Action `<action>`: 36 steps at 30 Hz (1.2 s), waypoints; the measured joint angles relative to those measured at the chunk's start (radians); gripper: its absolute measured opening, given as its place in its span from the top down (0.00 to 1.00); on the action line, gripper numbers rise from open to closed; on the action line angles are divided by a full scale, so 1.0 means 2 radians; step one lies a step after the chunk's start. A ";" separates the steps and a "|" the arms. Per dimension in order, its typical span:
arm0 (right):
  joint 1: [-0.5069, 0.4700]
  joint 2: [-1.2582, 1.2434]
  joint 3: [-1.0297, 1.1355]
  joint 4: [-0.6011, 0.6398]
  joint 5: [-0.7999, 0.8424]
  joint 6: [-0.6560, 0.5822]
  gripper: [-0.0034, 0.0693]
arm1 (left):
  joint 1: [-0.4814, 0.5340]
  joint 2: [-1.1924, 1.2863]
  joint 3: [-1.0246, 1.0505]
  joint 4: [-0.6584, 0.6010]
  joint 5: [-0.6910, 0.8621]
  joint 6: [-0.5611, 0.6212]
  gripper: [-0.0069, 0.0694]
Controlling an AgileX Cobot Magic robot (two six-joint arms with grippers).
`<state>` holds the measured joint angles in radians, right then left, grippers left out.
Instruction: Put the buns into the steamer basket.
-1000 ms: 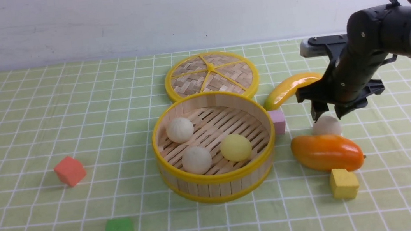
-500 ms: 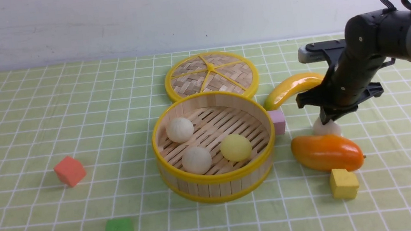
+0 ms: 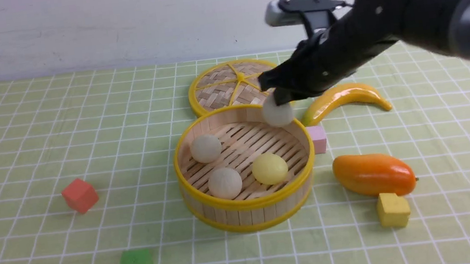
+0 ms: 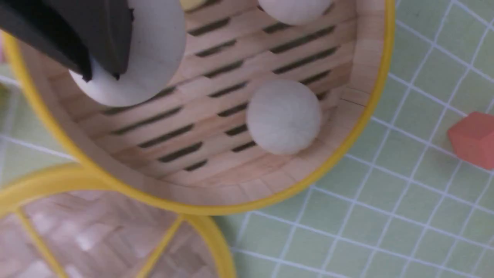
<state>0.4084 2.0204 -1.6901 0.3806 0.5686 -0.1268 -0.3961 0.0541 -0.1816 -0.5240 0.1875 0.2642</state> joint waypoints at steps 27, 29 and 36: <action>0.014 -0.177 0.003 -0.098 0.228 0.060 0.41 | 0.000 0.000 0.000 0.000 0.000 0.000 0.88; 0.015 -0.227 0.035 -0.125 0.265 0.087 0.52 | 0.000 0.000 0.000 0.000 0.000 0.000 0.88; 0.015 -0.363 0.165 -0.149 0.310 0.112 0.82 | 0.000 0.000 0.000 0.000 0.000 0.000 0.88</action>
<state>0.4380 1.2937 -1.3610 0.0835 1.1893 0.0978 -0.3961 0.0541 -0.1816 -0.5240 0.1874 0.2642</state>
